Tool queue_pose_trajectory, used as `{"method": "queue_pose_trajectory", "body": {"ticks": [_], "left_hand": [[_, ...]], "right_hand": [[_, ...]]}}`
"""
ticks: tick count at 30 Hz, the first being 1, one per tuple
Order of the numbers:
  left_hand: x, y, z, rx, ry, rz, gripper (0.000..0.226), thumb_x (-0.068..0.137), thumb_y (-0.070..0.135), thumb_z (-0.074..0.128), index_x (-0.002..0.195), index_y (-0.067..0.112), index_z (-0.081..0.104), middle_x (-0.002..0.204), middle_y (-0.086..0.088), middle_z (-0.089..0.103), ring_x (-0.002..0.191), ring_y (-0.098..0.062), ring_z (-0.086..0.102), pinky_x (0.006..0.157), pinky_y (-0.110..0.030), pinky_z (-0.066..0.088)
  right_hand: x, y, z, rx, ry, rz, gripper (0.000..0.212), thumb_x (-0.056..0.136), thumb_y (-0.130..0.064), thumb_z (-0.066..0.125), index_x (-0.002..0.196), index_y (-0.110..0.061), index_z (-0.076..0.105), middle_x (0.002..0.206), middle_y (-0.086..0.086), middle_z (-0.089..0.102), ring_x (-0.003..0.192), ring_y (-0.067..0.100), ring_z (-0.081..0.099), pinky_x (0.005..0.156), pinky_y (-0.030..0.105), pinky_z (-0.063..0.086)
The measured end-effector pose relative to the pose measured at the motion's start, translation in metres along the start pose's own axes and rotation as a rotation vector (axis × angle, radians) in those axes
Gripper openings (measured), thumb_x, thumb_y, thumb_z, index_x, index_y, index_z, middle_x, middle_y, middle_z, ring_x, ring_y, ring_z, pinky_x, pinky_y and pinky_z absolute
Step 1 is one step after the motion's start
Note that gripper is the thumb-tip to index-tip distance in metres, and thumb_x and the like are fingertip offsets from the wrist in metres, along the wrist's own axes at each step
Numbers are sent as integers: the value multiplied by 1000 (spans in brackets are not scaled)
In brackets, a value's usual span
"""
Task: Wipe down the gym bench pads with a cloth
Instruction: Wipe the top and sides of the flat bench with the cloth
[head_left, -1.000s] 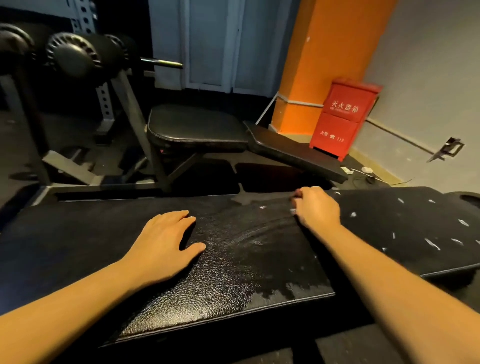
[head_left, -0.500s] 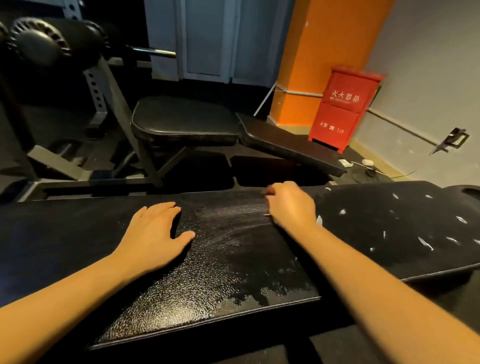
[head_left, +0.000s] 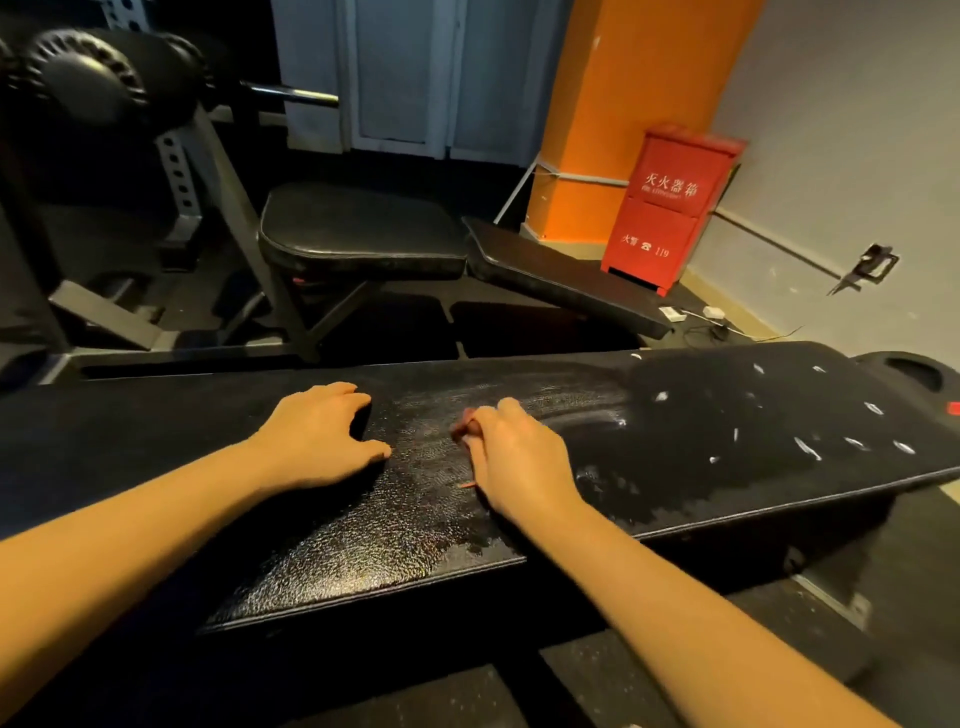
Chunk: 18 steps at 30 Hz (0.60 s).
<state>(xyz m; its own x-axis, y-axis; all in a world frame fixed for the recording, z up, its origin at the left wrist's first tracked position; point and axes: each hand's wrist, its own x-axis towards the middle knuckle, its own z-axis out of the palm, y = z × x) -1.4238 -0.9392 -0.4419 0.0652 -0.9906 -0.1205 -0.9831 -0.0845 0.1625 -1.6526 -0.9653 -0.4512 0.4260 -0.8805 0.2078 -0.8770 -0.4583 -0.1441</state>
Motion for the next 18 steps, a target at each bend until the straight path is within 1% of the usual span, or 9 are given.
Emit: {"method": "queue_pose_trajectory", "body": {"ticks": [2,4,6,7,9,12,14,16,18], "left_hand": [[-5,-3,8,-26,57,41,86,87,71,54,153,16,44,162,-5,37,149,-23,34,120,-41,29],[-6,-3,11,-20,87,86,96,78,75,41,154,16,44,162,-6,37,150,-24,33,121,-42,28],[-6,3,11,-38,94,123,100,73,76,37,153,17,46,161,-6,39,149,-23,35,122,-41,28],[-5,7,10,-39,89,139,102,70,78,34,152,18,47,160,-5,40,148,-23,36,121,-41,28],[-3,14,9,-32,78,154,105,67,81,30,151,19,49,159,-5,43,148,-22,37,121,-40,29],[2,18,8,-32,57,162,91,81,77,46,152,21,46,160,-5,41,148,-23,36,121,-40,29],[5,13,8,-8,62,186,79,91,69,54,154,23,42,162,-3,37,149,-22,35,120,-40,29],[4,8,9,-3,47,201,77,93,67,54,156,24,40,164,-1,34,150,-21,33,121,-39,28],[2,6,10,-21,31,205,78,93,67,54,157,25,38,165,0,30,152,-20,30,122,-39,26]], "right_hand": [[9,72,-10,-114,67,244,29,103,-36,50,124,-21,63,118,6,58,100,31,65,76,40,51],[7,135,-24,-170,112,494,28,102,-32,53,120,-15,64,118,11,61,101,36,64,72,39,47],[0,140,-27,-133,166,596,24,100,-26,56,116,-10,64,118,15,61,101,38,64,70,37,43],[-3,120,-24,-127,175,580,24,99,-25,57,117,-10,63,119,15,61,101,36,64,70,37,43],[-9,57,-12,-37,139,435,25,101,-28,55,119,-13,62,118,10,58,100,31,63,75,37,46],[-45,-33,-5,65,-34,84,28,103,-34,50,123,-16,60,115,6,53,99,28,60,81,41,50],[-64,-28,-8,71,-41,-13,28,104,-38,48,123,-19,58,112,3,51,97,27,60,79,42,50],[-67,20,-16,-15,14,125,26,103,-39,48,118,-24,62,109,1,54,94,26,63,79,41,52],[-60,83,-28,-99,91,385,24,101,-37,50,115,-28,67,111,2,61,96,27,66,80,40,54]]}}
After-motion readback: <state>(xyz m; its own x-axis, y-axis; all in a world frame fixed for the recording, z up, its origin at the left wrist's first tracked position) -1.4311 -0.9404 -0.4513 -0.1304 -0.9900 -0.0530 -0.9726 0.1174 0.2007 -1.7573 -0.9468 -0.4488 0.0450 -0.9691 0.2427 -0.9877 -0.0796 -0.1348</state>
